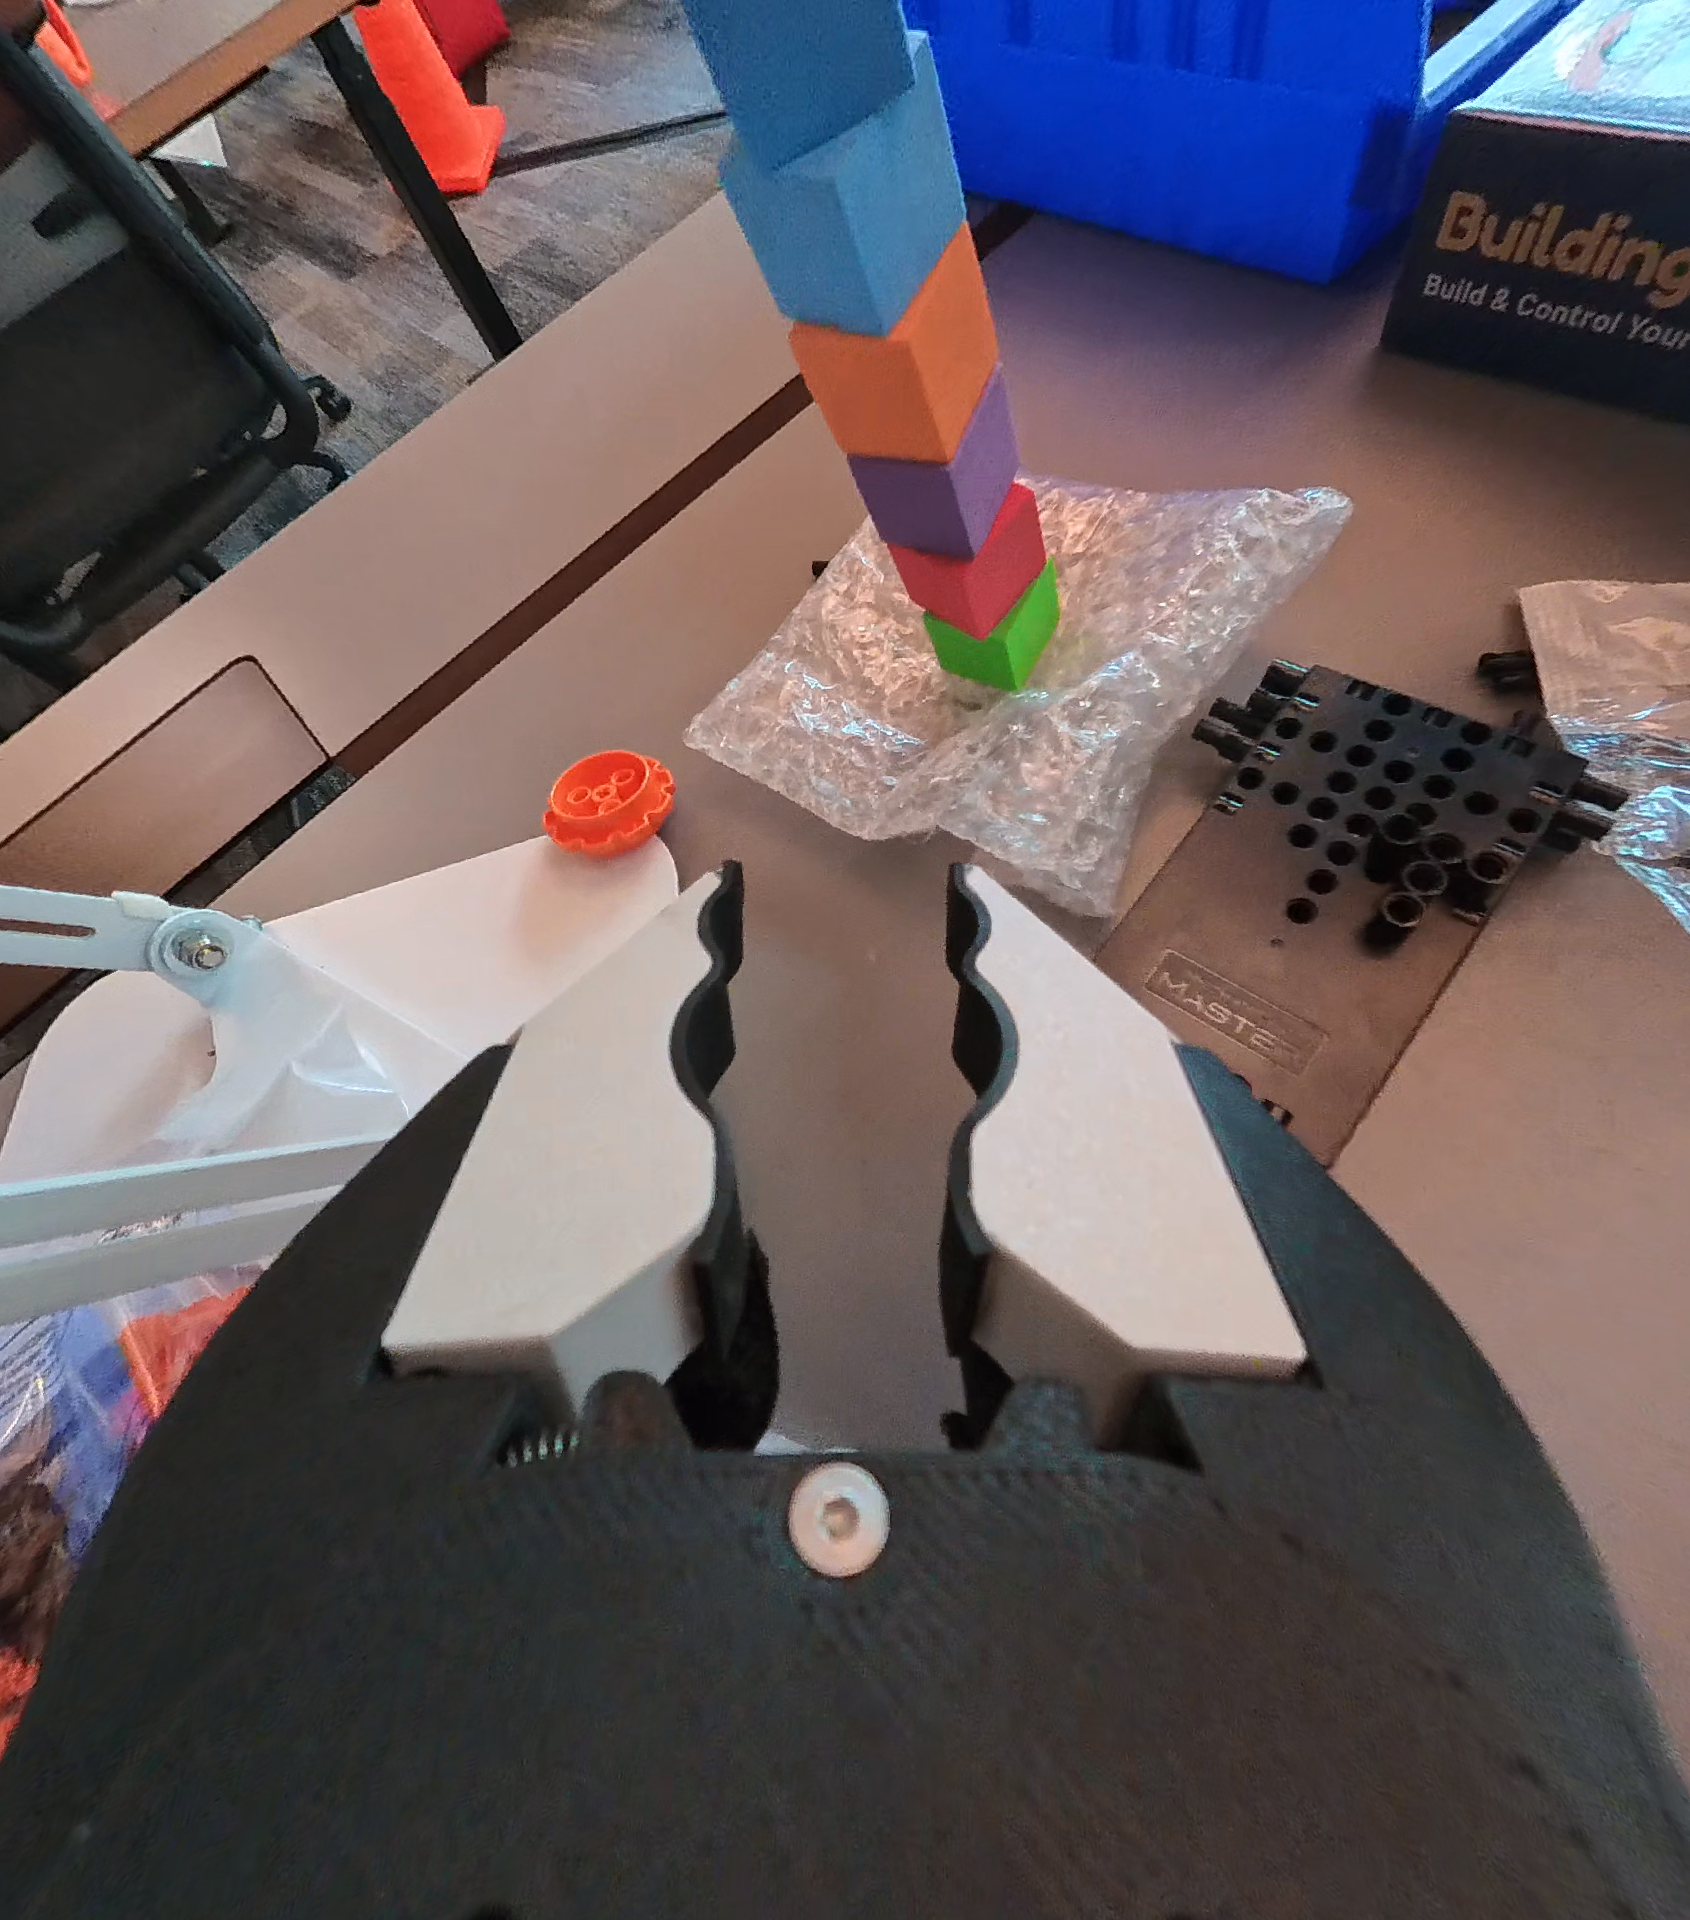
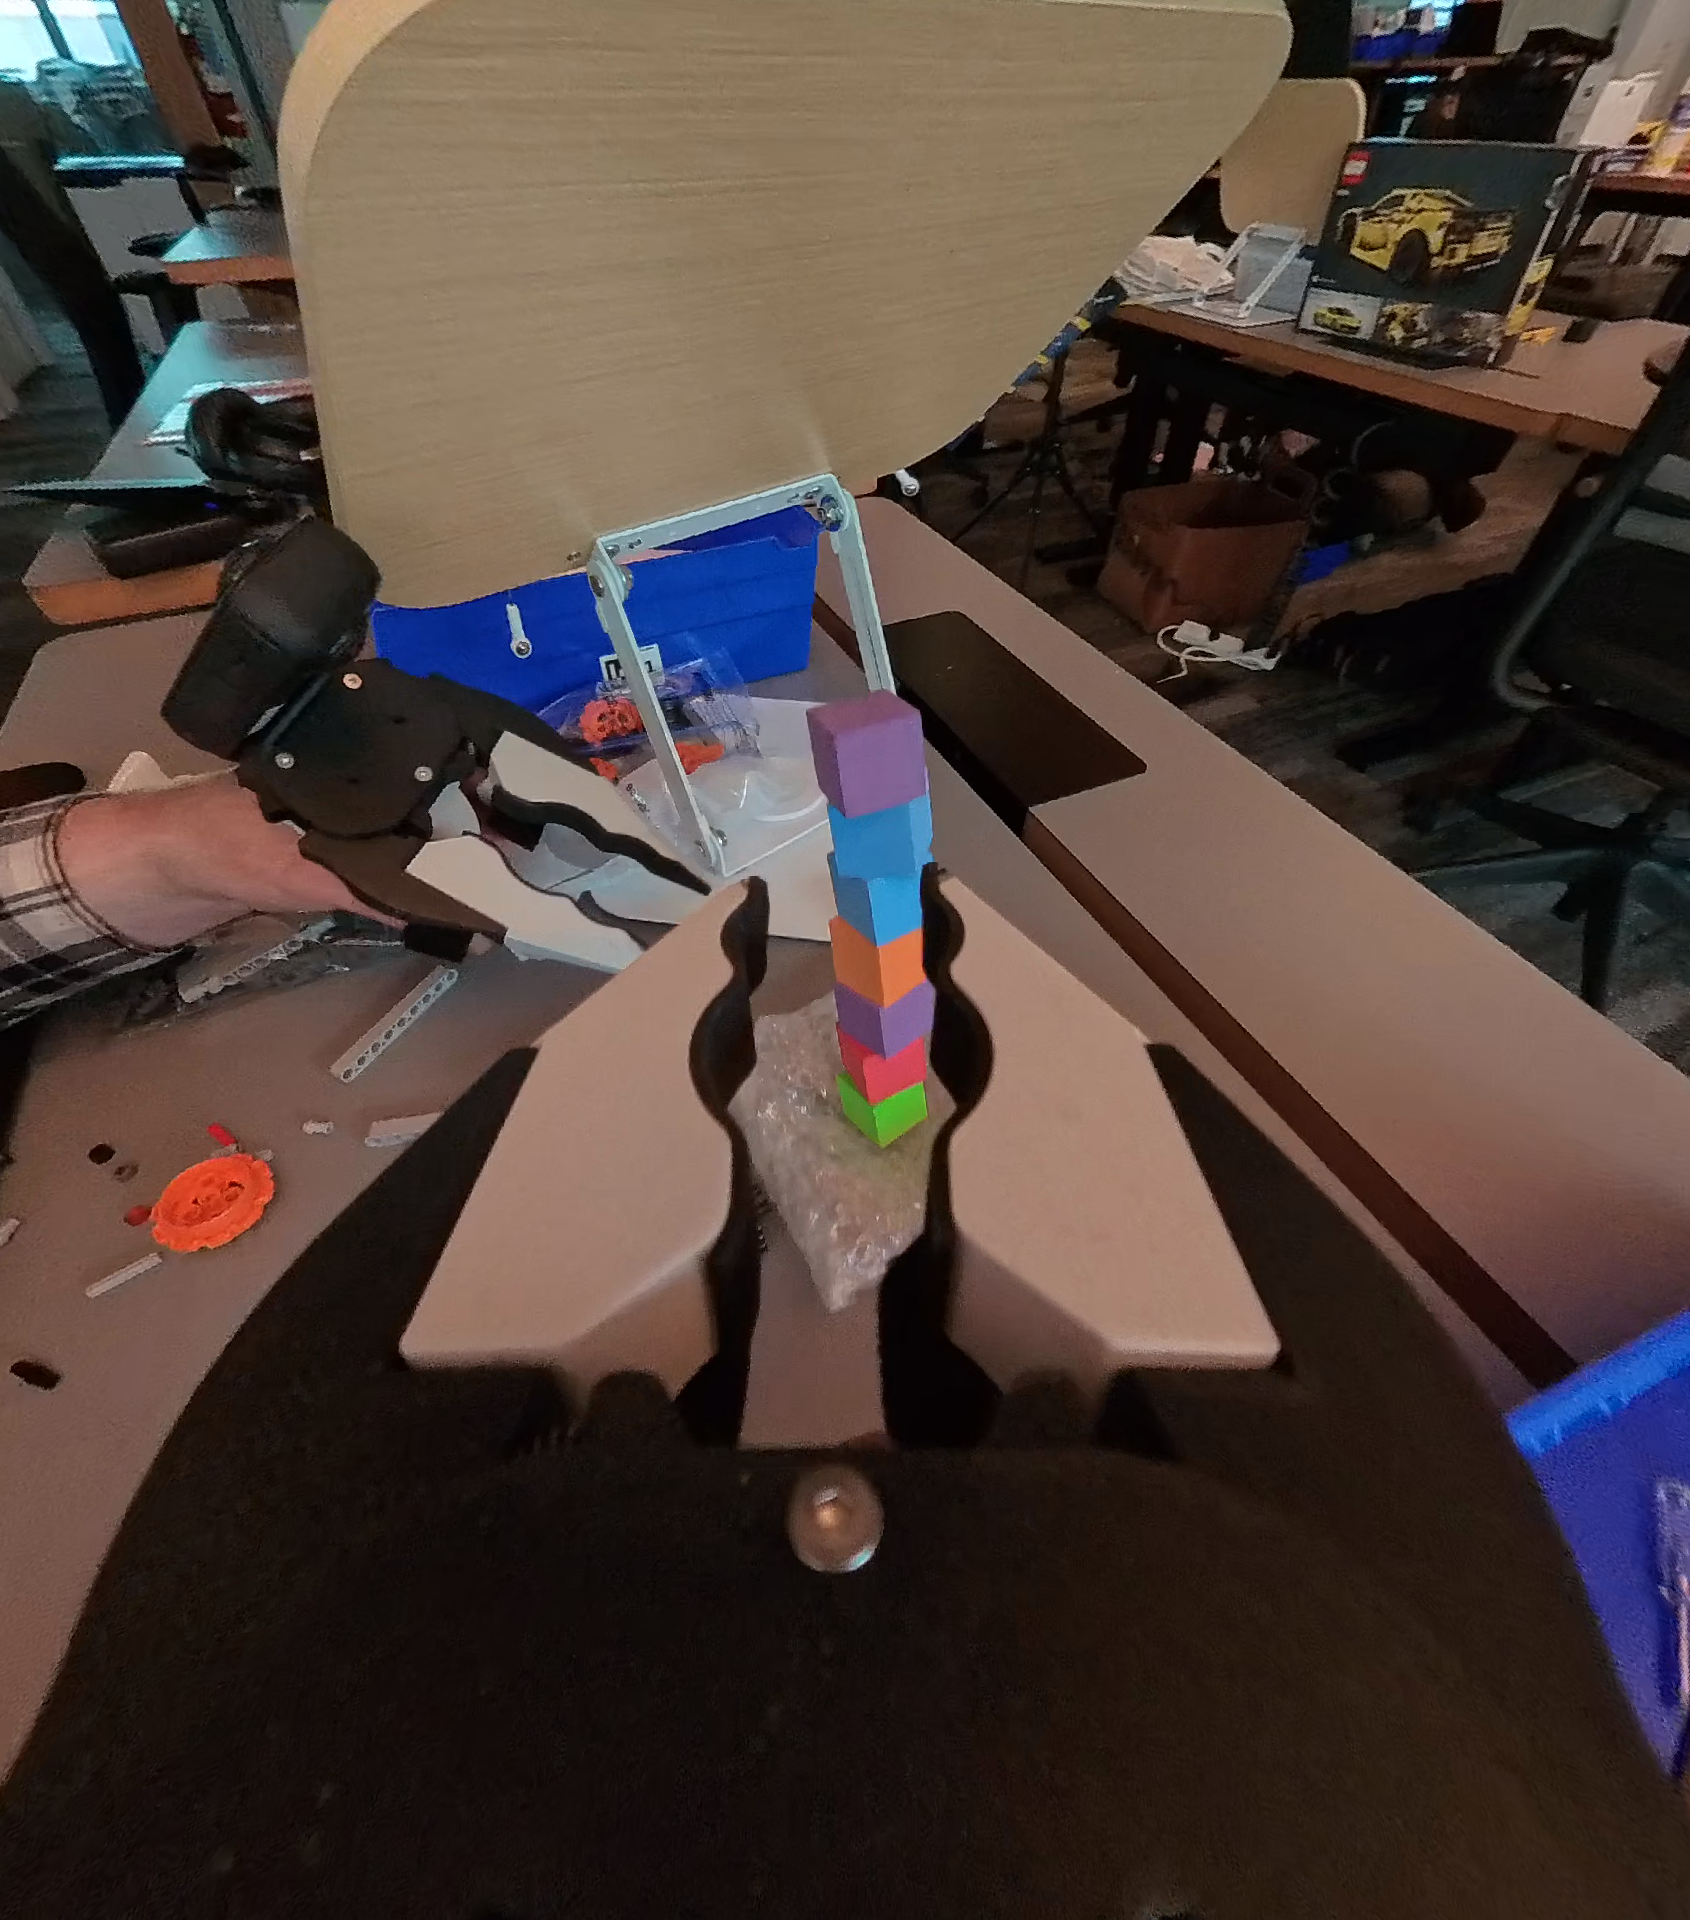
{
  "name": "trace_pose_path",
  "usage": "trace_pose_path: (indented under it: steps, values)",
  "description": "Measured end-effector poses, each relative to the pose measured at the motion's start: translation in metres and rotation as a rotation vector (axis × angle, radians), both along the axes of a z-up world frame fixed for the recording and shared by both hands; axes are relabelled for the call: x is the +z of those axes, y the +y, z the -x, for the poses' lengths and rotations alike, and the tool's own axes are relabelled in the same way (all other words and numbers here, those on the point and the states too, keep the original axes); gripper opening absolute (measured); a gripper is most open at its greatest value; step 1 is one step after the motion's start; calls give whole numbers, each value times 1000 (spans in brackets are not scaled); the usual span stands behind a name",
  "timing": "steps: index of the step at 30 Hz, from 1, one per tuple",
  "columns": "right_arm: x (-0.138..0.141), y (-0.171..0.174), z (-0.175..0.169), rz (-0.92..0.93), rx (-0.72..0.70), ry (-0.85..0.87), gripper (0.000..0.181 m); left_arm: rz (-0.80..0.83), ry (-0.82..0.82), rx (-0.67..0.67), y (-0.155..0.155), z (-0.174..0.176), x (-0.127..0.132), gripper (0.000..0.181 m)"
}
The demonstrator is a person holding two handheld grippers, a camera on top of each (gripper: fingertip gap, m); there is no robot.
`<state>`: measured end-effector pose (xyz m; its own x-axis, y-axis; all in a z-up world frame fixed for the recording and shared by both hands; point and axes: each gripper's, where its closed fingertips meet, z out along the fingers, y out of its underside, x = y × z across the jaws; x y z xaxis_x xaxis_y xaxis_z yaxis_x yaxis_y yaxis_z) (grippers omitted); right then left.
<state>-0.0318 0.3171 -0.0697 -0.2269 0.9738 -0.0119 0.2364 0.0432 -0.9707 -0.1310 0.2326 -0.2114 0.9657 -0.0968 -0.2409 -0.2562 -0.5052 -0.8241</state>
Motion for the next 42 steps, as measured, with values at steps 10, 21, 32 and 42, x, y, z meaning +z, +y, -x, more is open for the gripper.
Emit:
trace_pose_path:
  steps: [10,21,32,42]
  values:
    - [-6,1,-44,28,-54,23,24,292,-68,-247,-46,-35,-27,24]
    - [-27,-12,-35,-11,-37,-70,30,307,-94,-578,-96,-83,-4,22]
    - [-80,-25,40,-242,52,-391,36,221,2,-365,-78,-30,3,19]
    - [-165,-7,72,-336,172,-699,25,240,22,-344,-70,-28,-10,19]
